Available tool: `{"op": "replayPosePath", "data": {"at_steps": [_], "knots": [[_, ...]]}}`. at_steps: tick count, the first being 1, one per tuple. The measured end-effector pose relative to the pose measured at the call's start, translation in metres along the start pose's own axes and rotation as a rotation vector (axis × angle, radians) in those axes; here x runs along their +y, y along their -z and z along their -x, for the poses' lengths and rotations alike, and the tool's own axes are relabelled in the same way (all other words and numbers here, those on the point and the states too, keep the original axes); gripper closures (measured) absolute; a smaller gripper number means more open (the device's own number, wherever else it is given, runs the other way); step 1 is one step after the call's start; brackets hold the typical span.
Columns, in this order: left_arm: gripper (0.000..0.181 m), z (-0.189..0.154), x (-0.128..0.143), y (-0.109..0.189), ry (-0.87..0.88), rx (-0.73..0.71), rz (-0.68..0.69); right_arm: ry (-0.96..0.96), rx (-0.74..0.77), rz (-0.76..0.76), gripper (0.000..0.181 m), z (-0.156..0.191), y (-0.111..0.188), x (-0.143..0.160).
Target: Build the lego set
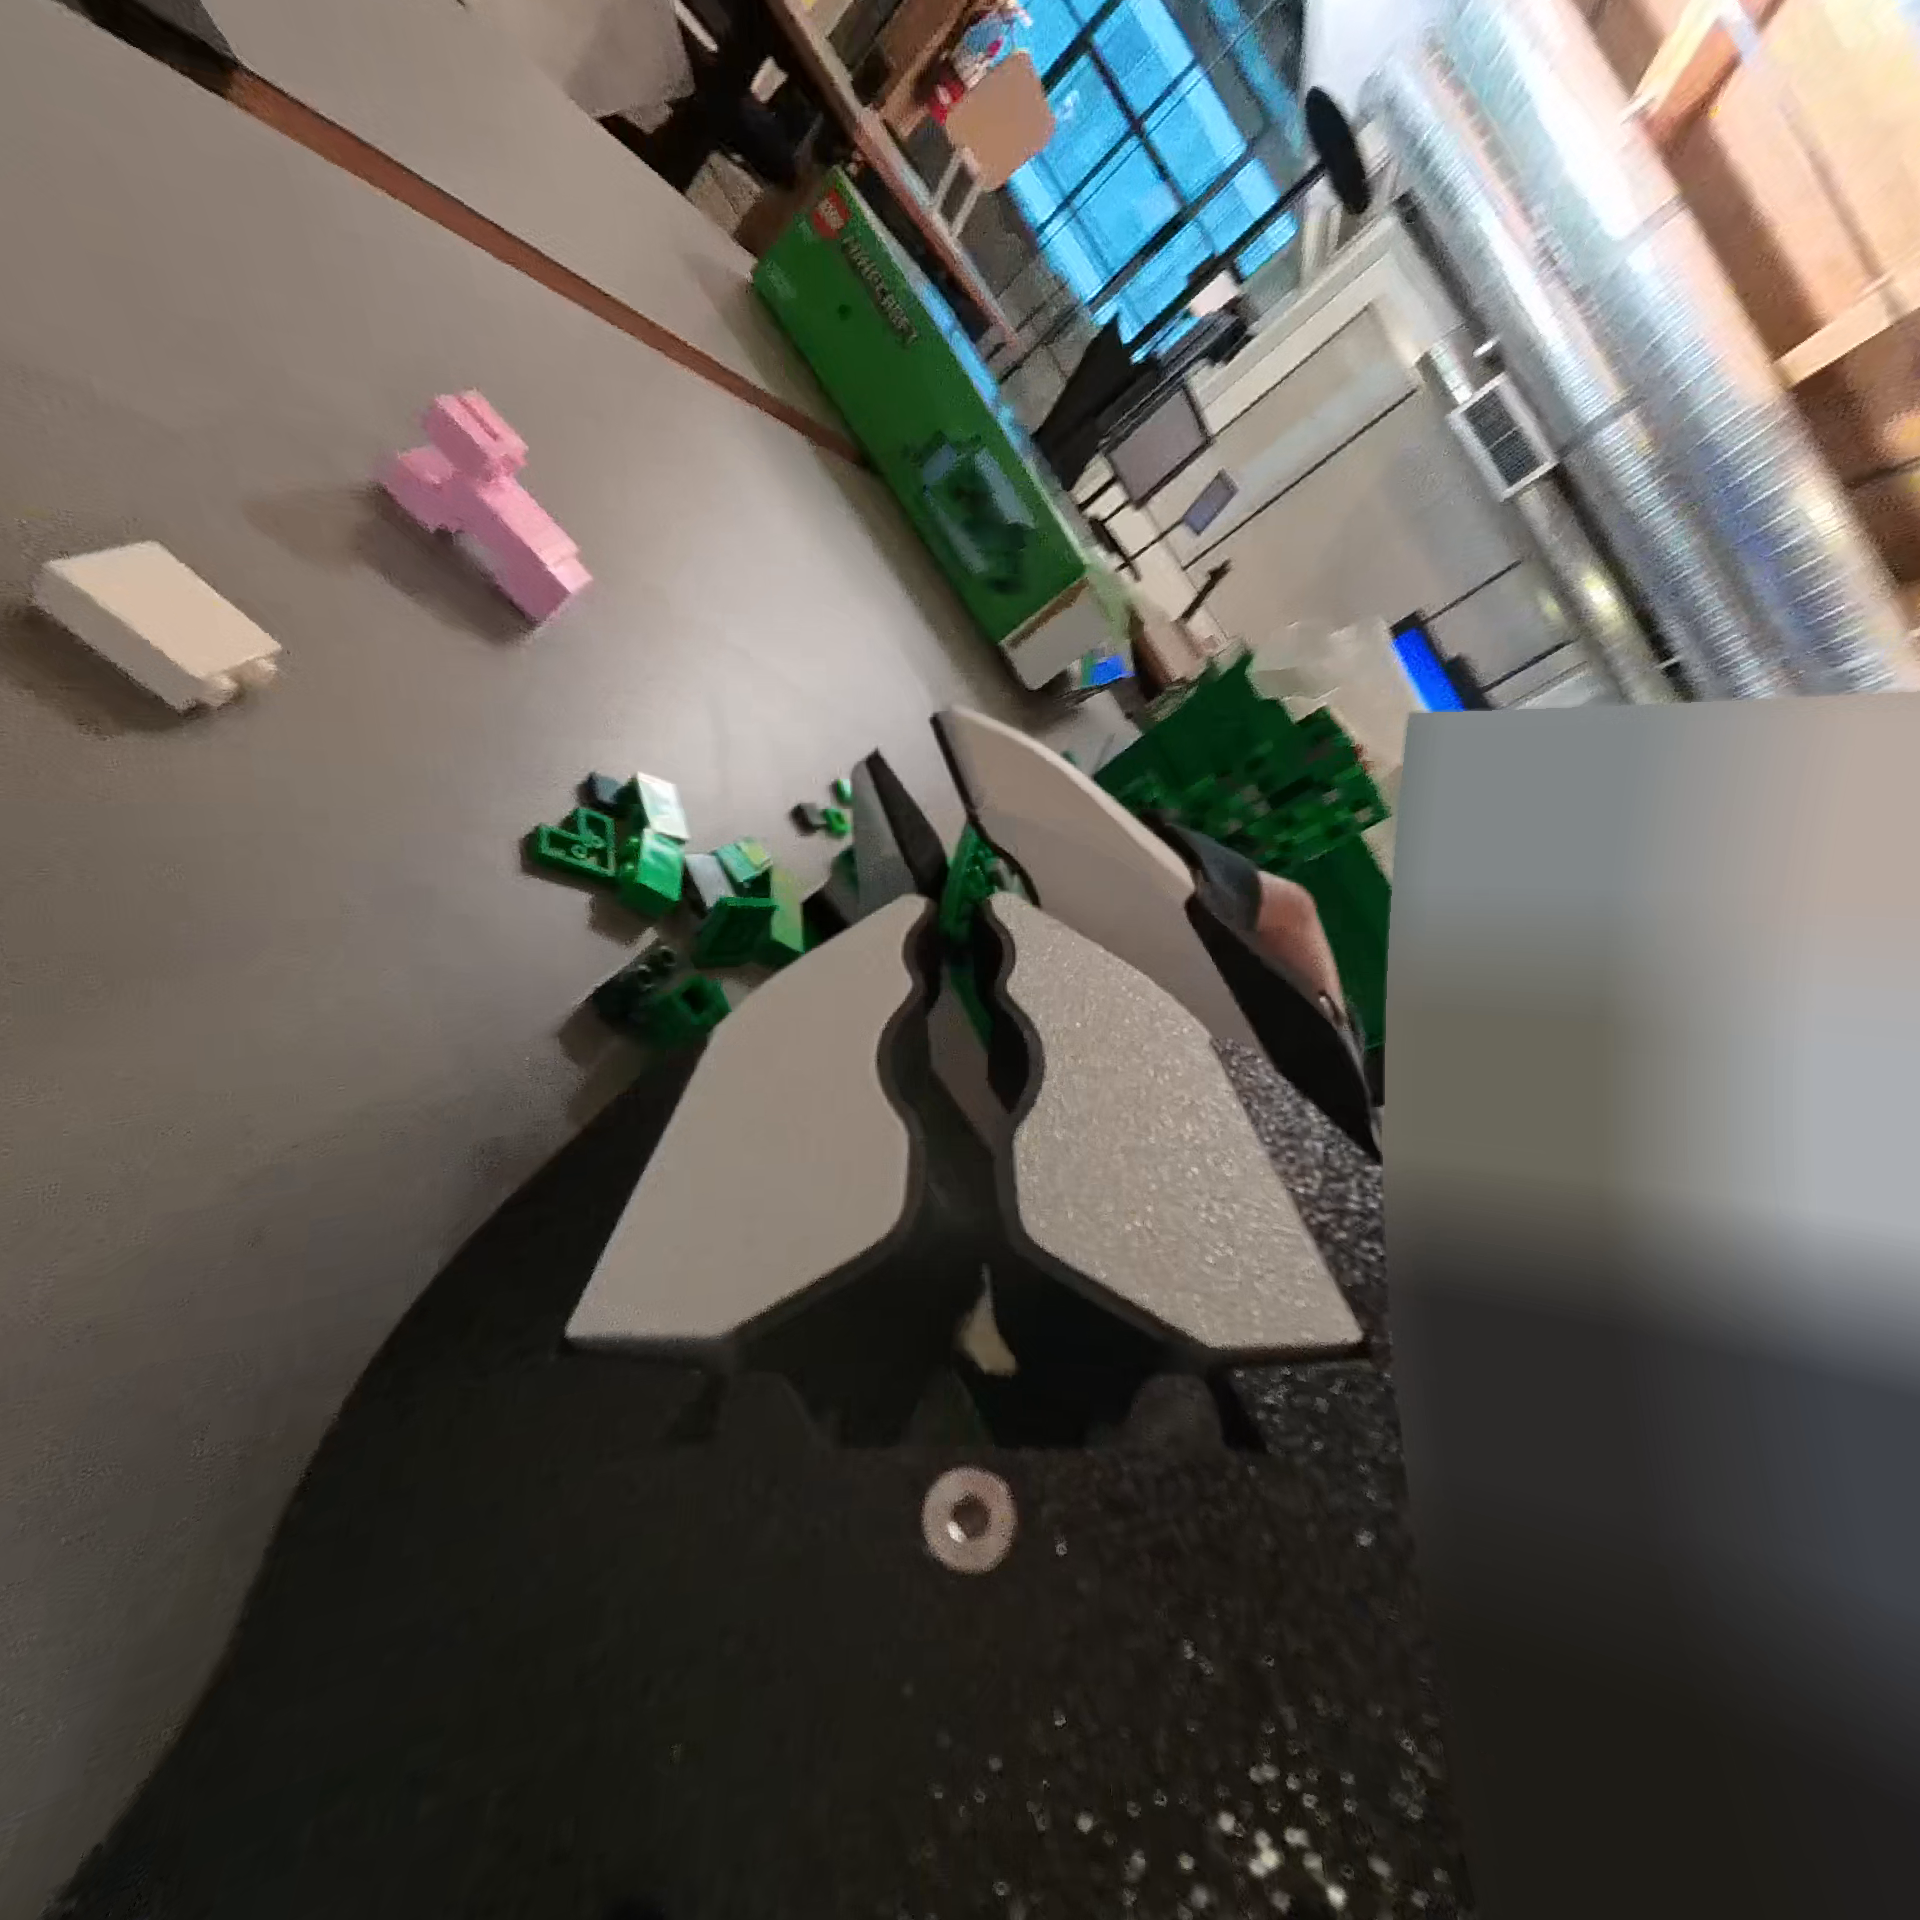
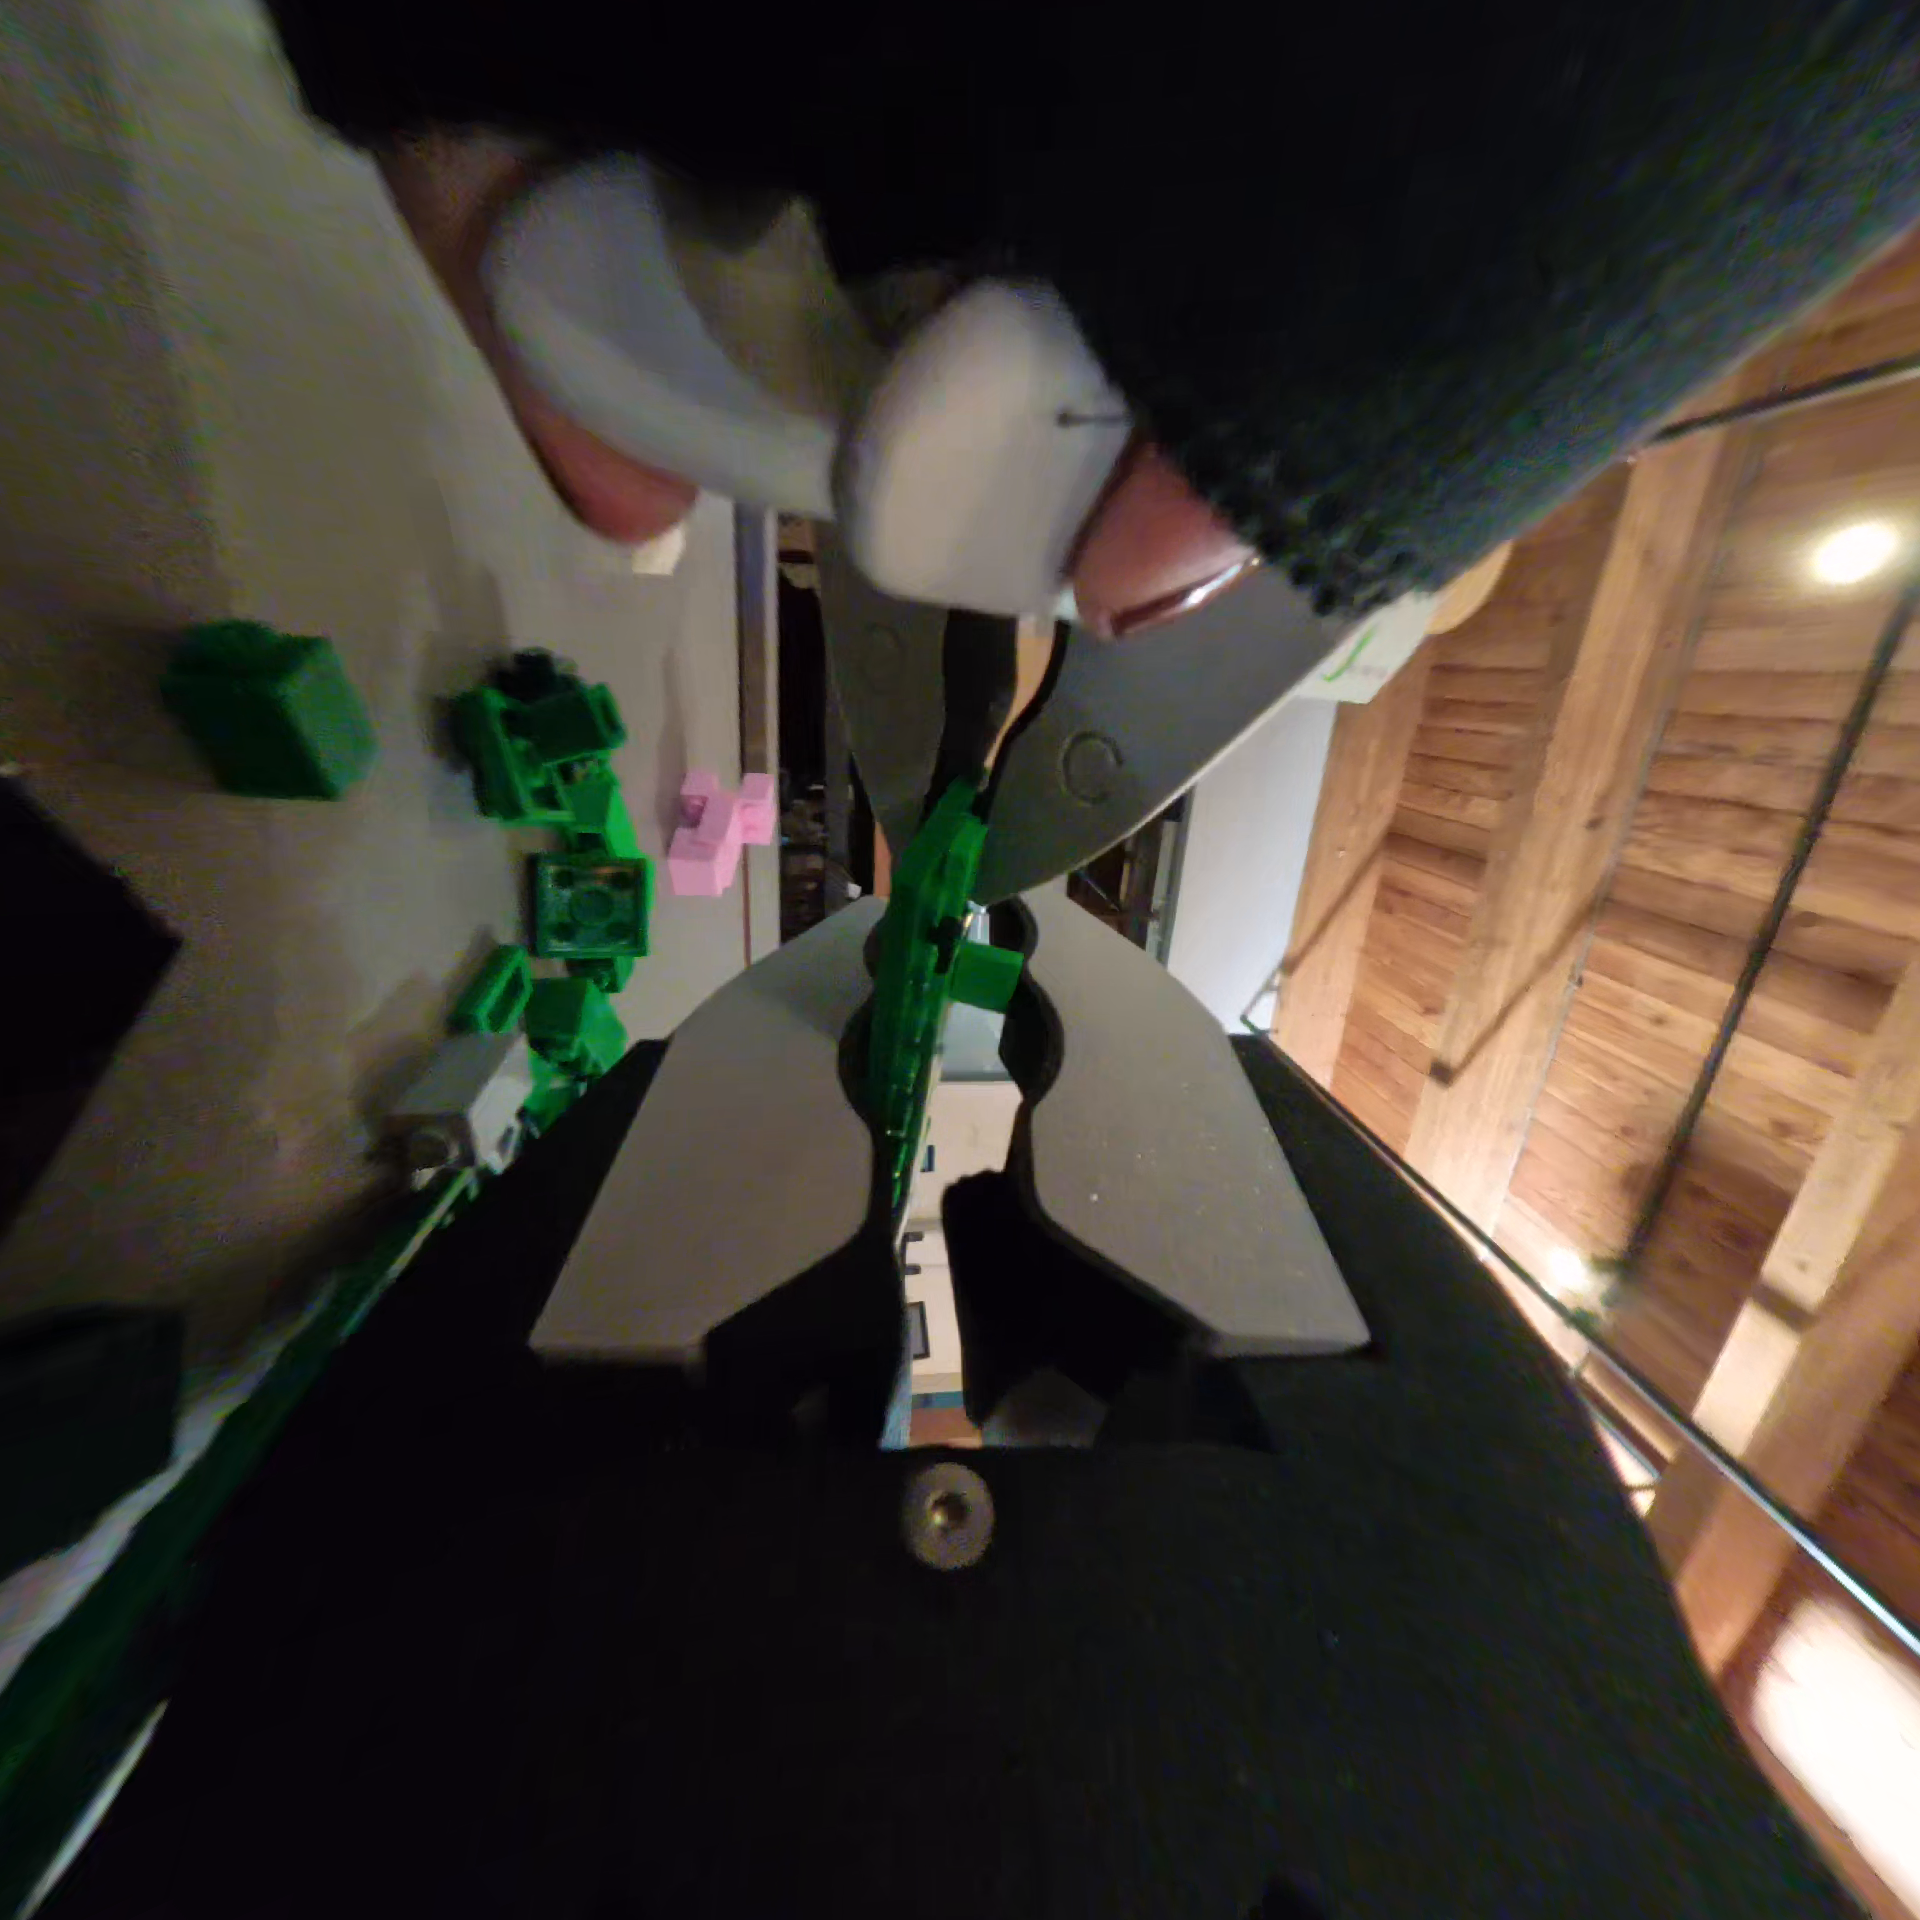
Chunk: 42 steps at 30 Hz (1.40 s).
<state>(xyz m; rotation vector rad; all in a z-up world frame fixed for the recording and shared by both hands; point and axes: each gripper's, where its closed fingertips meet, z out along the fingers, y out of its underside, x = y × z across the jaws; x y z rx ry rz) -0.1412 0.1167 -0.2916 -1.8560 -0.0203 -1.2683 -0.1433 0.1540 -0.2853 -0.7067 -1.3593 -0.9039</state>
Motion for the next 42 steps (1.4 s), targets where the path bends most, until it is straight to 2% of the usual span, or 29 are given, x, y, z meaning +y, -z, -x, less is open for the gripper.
{"op": "replayPosePath", "data": {"at_steps": [2, 3, 4, 8, 10, 12, 15, 18, 19, 21, 23, 24, 26, 29, 31, 32, 33, 34, 35, 36, 38, 40, 42], "knots": [[0.176, -0.001, 0.001, 0.000, 0.016, 0.030, -0.015, -0.068, -0.028, -0.015, 0.165, 0.002, 0.000, 0.000], [0.176, -0.003, -0.001, 0.000, 0.027, 0.048, -0.033, -0.096, -0.043, -0.019, 0.172, 0.004, -0.001, 0.001], [0.176, -0.002, -0.002, 0.000, 0.013, 0.037, -0.045, -0.128, -0.054, -0.021, 0.169, 0.005, -0.001, 0.002], [0.177, -0.005, -0.011, 0.003, -0.069, 0.052, -0.091, -0.383, -0.136, 0.000, 0.135, 0.005, -0.003, 0.016], [0.177, -0.007, -0.019, 0.009, -0.100, 0.070, -0.143, -0.551, -0.199, -0.005, 0.129, 0.005, -0.002, 0.024], [0.177, -0.016, -0.024, 0.013, -0.133, 0.130, -0.178, -0.743, -0.321, -0.061, 0.124, 0.008, 0.003, 0.022], [0.178, -0.022, -0.027, 0.017, -0.150, 0.181, -0.208, -1.063, -0.582, -0.283, 0.121, 0.005, 0.023, -0.006], [0.177, -0.029, -0.026, 0.017, -0.155, 0.240, -0.198, -1.385, -0.680, -0.340, 0.125, -0.011, 0.023, -0.004], [0.177, -0.032, -0.025, 0.017, -0.158, 0.259, -0.196, -1.431, -0.725, -0.334, 0.122, -0.009, 0.022, -0.003], [0.177, -0.035, -0.022, 0.016, -0.159, 0.289, -0.173, -1.424, -0.788, -0.334, 0.120, -0.002, 0.023, -0.003], [0.177, -0.040, -0.022, 0.016, -0.165, 0.321, -0.175, -1.443, -0.880, -0.467, 0.149, -0.009, 0.036, -0.013], [0.177, -0.043, -0.023, 0.018, -0.157, 0.351, -0.185, -1.461, -0.924, -0.527, 0.158, -0.014, 0.042, -0.015], [0.177, -0.046, -0.021, 0.018, -0.123, 0.401, -0.165, -1.453, -1.002, -0.580, 0.180, -0.016, 0.048, -0.013], [0.178, -0.051, -0.017, 0.017, -0.140, 0.425, -0.137, -1.439, -1.083, -0.662, 0.180, -0.021, 0.059, -0.007], [0.177, -0.049, -0.014, 0.012, -0.185, 0.378, -0.136, -1.510, -1.160, -0.691, 0.148, -0.027, 0.064, -0.005], [0.177, -0.050, -0.013, 0.011, -0.206, 0.377, -0.130, -1.565, -1.202, -0.696, 0.137, -0.030, 0.064, -0.004], [0.177, -0.053, -0.011, 0.011, -0.218, 0.391, -0.123, -1.620, -1.242, -0.702, 0.134, -0.033, 0.064, -0.004], [0.177, -0.055, -0.010, 0.010, -0.221, 0.399, -0.115, -1.658, -1.275, -0.710, 0.140, -0.034, 0.064, -0.004], [0.177, -0.055, -0.008, 0.009, -0.222, 0.403, -0.108, -1.661, -1.292, -0.713, 0.160, -0.033, 0.064, -0.004], [0.177, -0.055, -0.007, 0.009, -0.222, 0.406, -0.099, -1.620, -1.291, -0.721, 0.170, -0.032, 0.065, -0.003], [0.174, -0.054, 0.000, 0.004, -0.239, 0.381, -0.044, -1.452, -1.256, -0.693, 0.174, -0.029, 0.069, 0.002], [0.172, -0.052, 0.012, -0.001, -0.355, 0.318, 0.047, -1.250, -1.256, -0.617, 0.174, -0.023, 0.077, 0.009], [0.172, -0.061, 0.025, -0.003, -0.459, 0.332, 0.121, -1.093, -1.324, -0.551, 0.174, -0.017, 0.092, 0.015]]}}
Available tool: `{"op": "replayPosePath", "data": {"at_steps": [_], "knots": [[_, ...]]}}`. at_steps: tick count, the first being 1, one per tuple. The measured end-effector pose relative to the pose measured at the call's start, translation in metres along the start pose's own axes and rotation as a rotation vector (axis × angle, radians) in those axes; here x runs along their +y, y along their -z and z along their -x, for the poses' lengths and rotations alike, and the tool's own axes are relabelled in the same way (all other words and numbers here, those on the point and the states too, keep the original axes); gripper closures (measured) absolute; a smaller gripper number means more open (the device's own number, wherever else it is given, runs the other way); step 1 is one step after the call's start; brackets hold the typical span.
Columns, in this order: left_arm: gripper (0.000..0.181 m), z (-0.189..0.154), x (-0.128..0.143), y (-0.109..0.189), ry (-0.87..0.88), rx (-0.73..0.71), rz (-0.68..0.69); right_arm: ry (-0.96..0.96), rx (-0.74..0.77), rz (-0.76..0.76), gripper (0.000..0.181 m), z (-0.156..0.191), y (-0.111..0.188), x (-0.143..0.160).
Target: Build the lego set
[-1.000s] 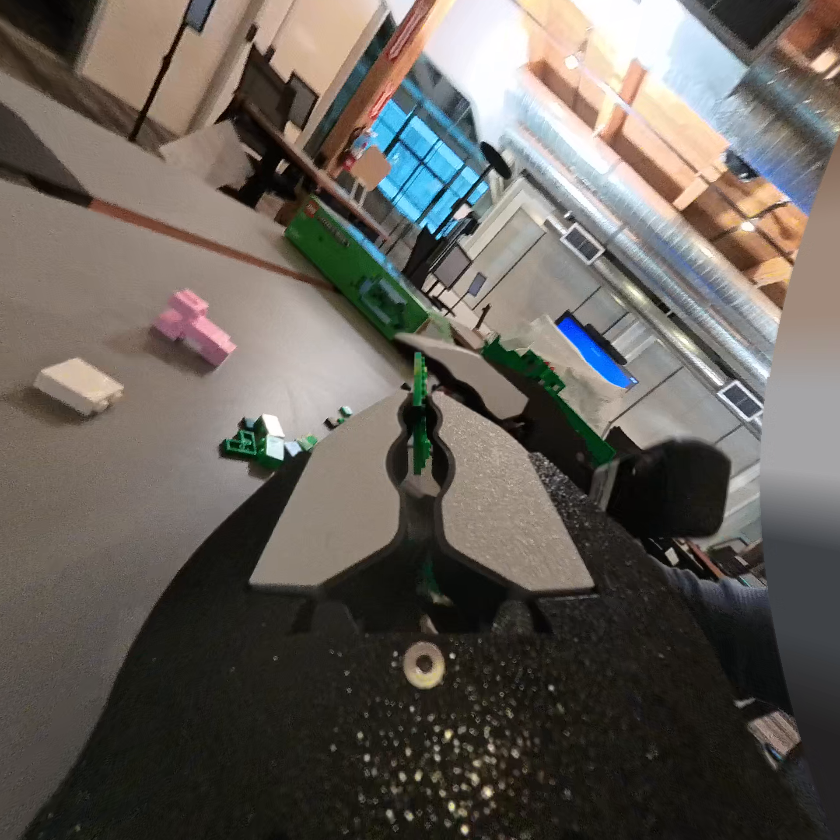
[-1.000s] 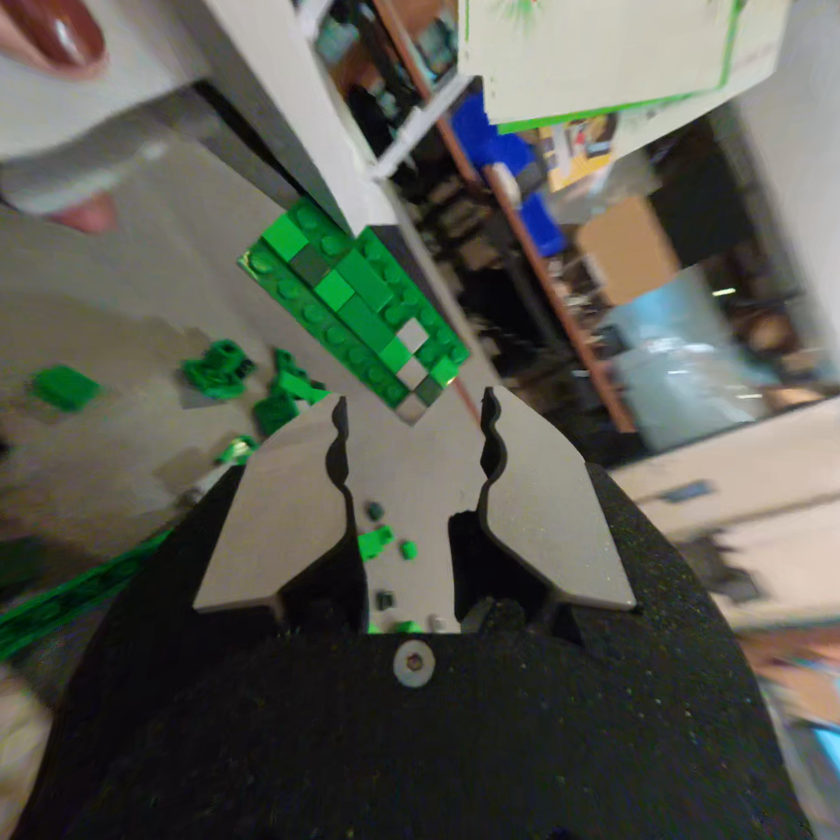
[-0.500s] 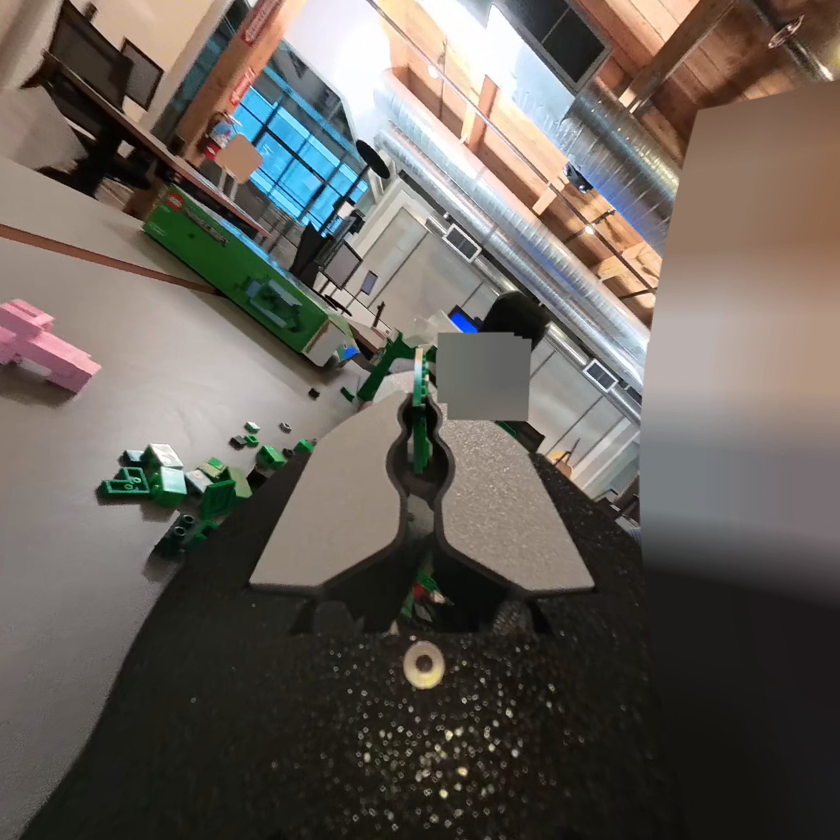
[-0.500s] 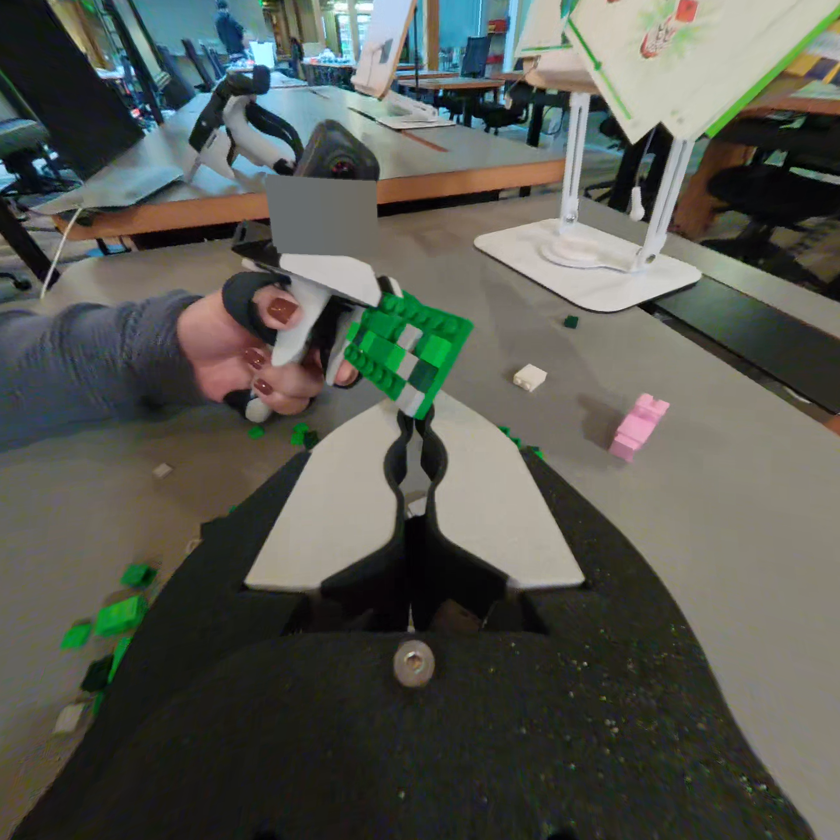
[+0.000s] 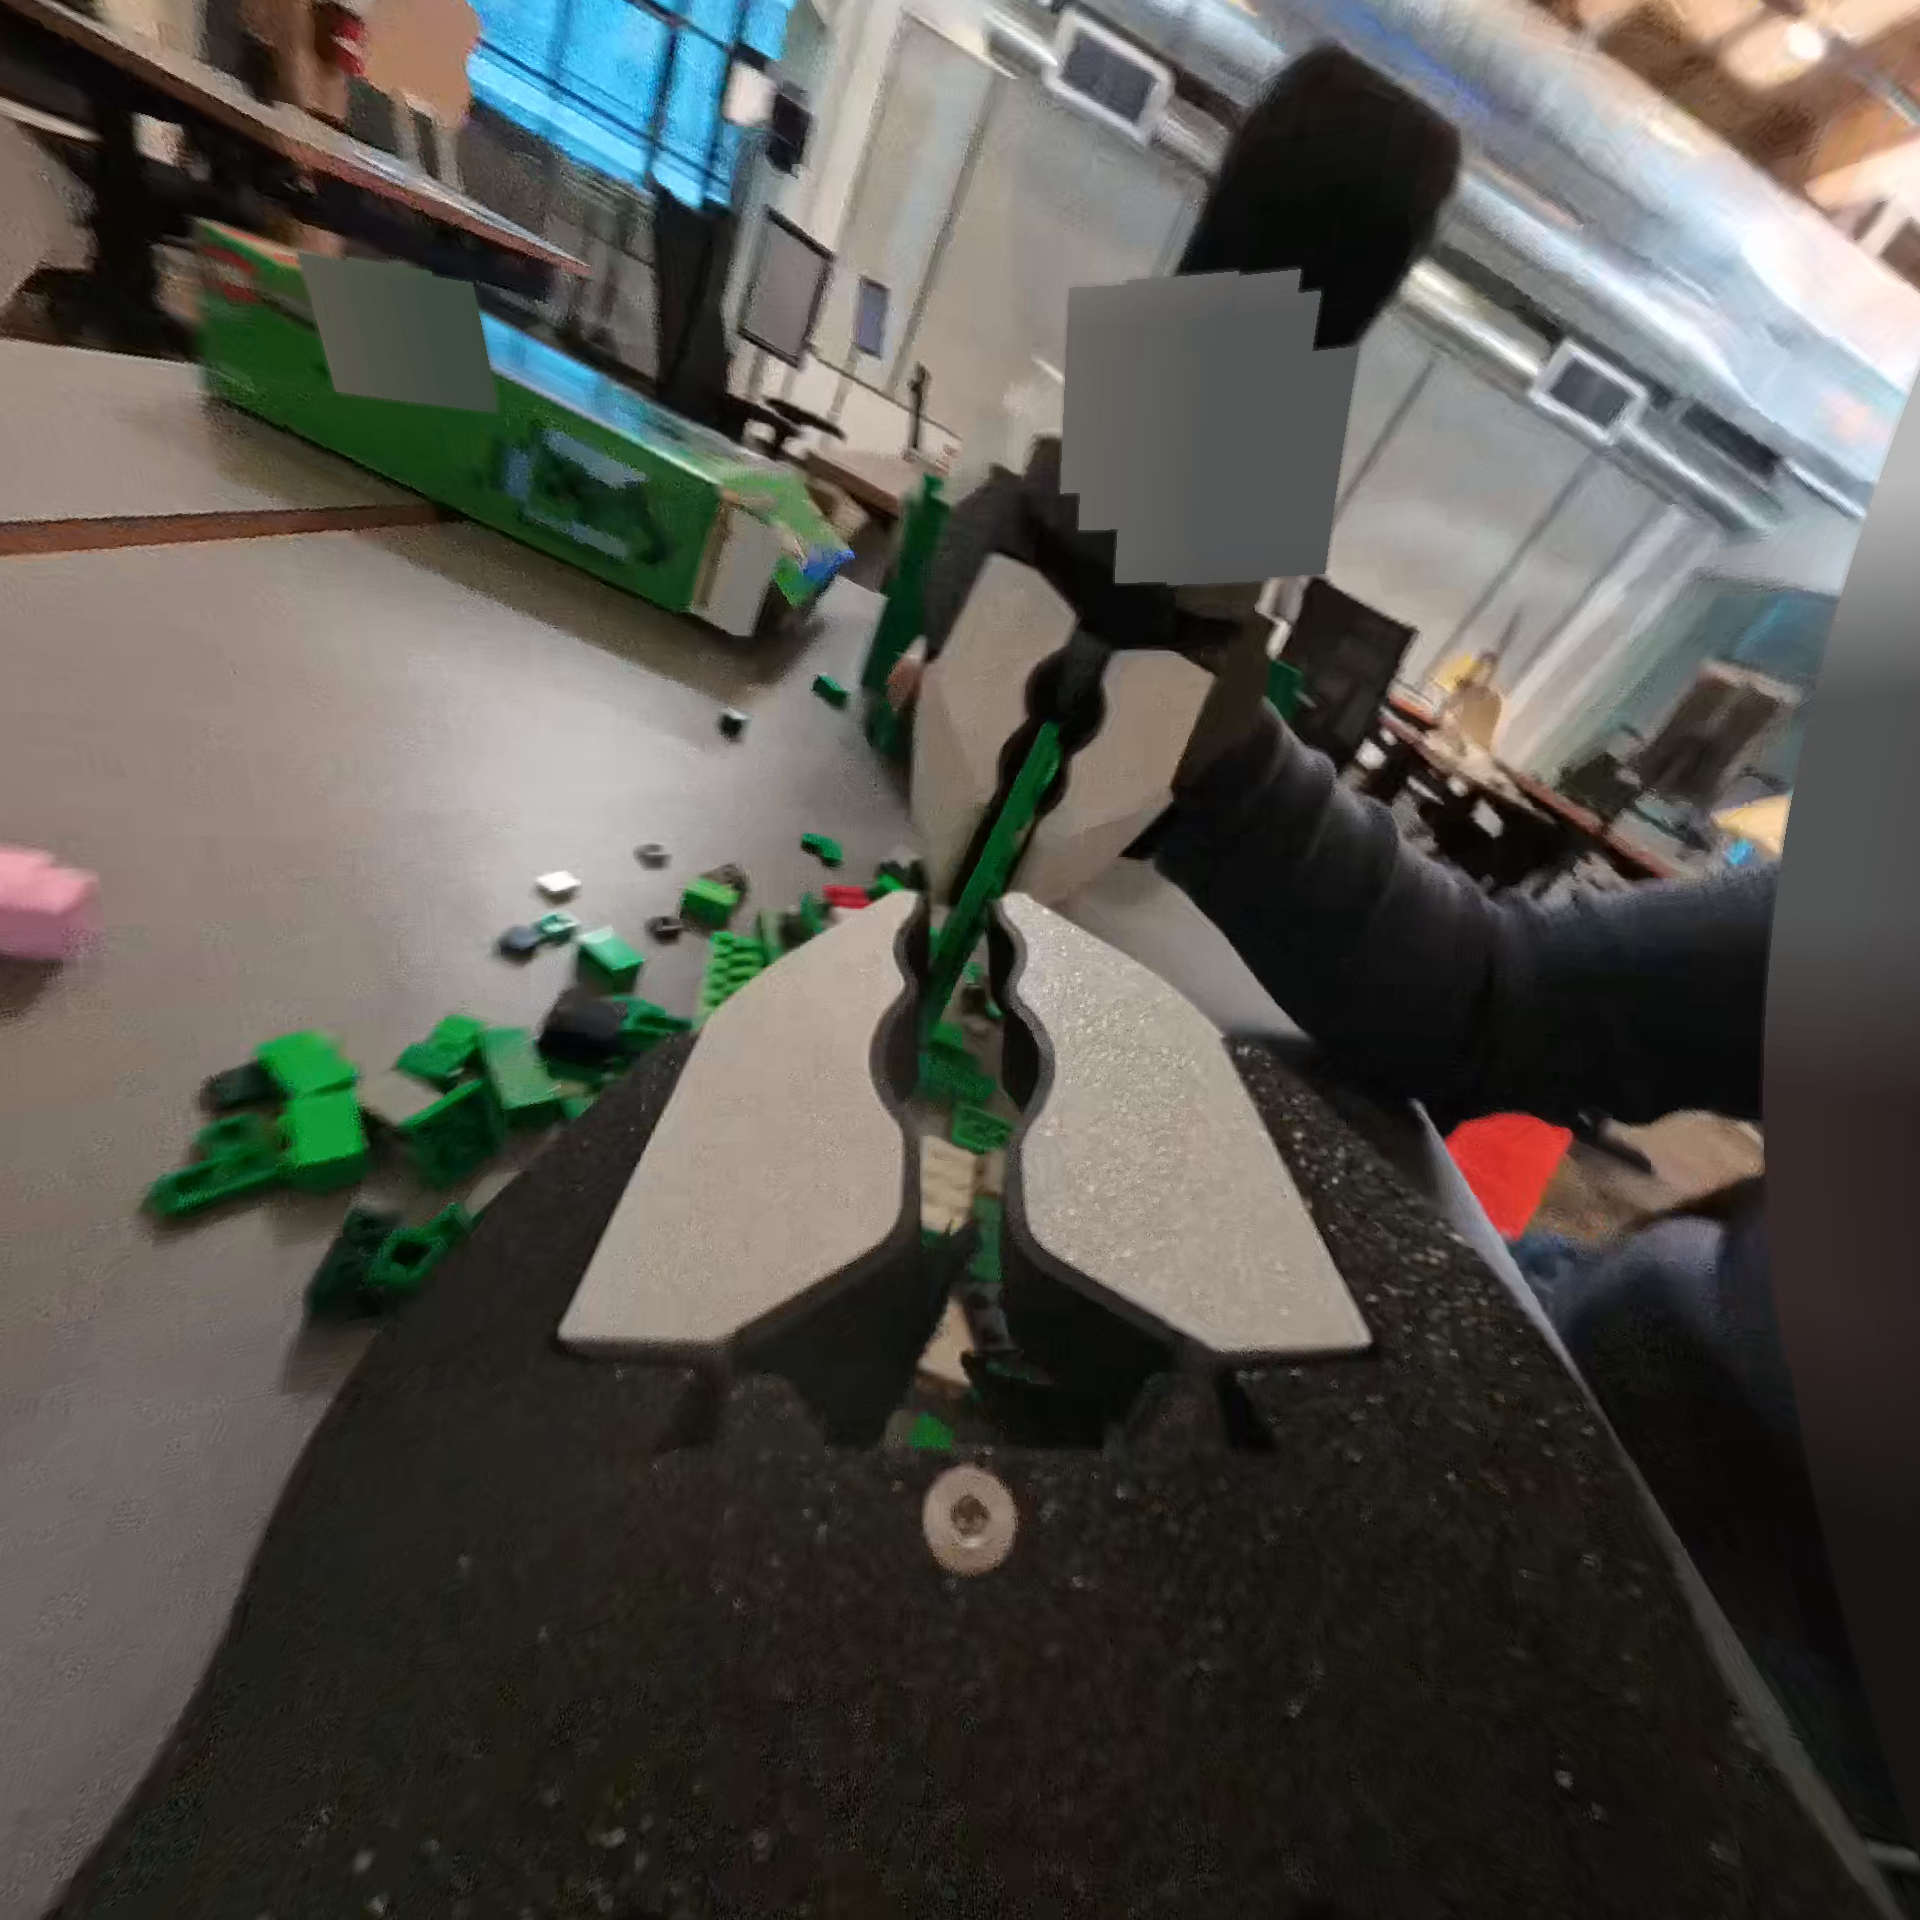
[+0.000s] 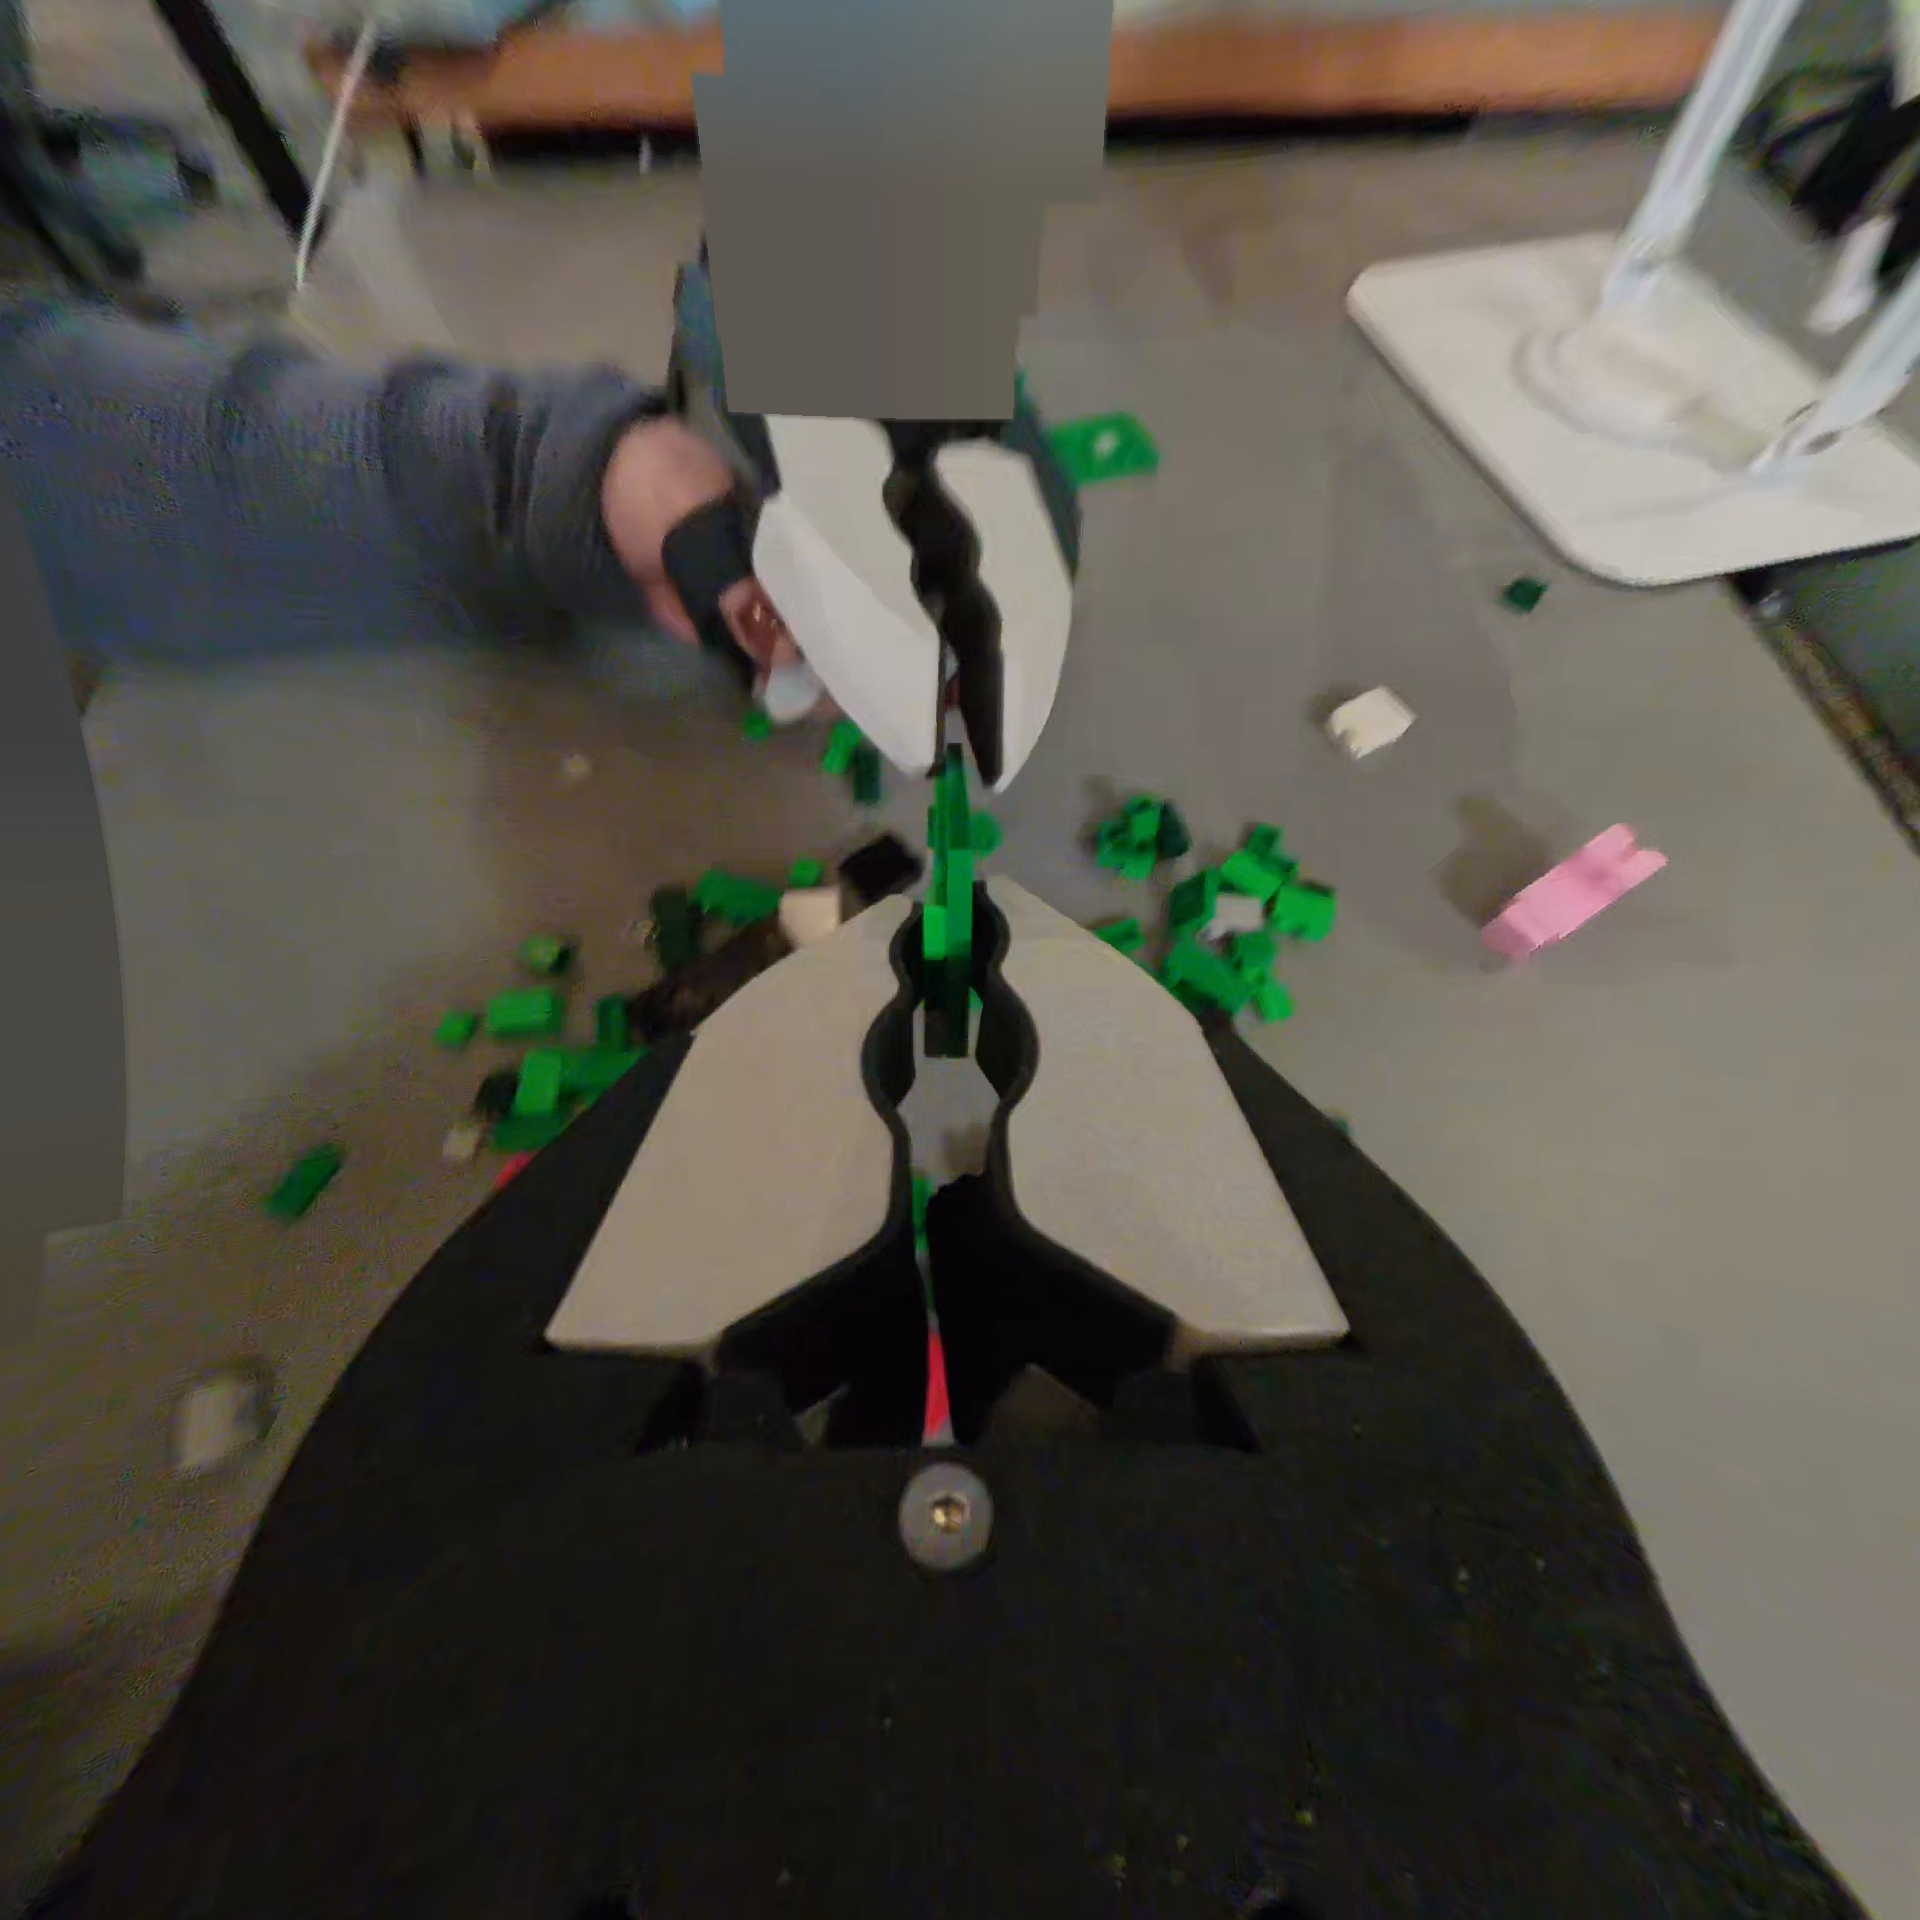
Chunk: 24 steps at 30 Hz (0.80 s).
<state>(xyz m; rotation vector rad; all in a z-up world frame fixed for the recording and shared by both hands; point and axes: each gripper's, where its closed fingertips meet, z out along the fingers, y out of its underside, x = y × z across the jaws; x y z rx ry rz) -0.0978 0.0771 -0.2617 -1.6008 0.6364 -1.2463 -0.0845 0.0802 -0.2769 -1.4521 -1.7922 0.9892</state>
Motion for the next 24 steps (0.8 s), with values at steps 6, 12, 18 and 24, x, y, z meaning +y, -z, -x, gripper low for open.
{"op": "replayPosePath", "data": {"at_steps": [6, 12, 18, 24], "knots": [[0.171, -0.035, 0.016, -0.019, -0.021, 0.146, 0.134, 0.071, -0.010, 0.258, 0.174, 0.015, -0.005, 0.022], [0.168, -0.024, 0.022, -0.016, -0.119, 0.035, 0.190, 0.104, -0.005, 0.398, 0.174, 0.020, -0.006, 0.034], [0.158, -0.030, 0.042, -0.018, -0.113, 0.096, 0.308, 0.089, -0.088, 0.313, 0.174, 0.035, -0.004, 0.019], [0.175, -0.004, 0.013, -0.009, 0.035, -0.033, 0.136, 0.149, 0.183, 0.289, 0.124, -0.004, -0.005, 0.011]]}}
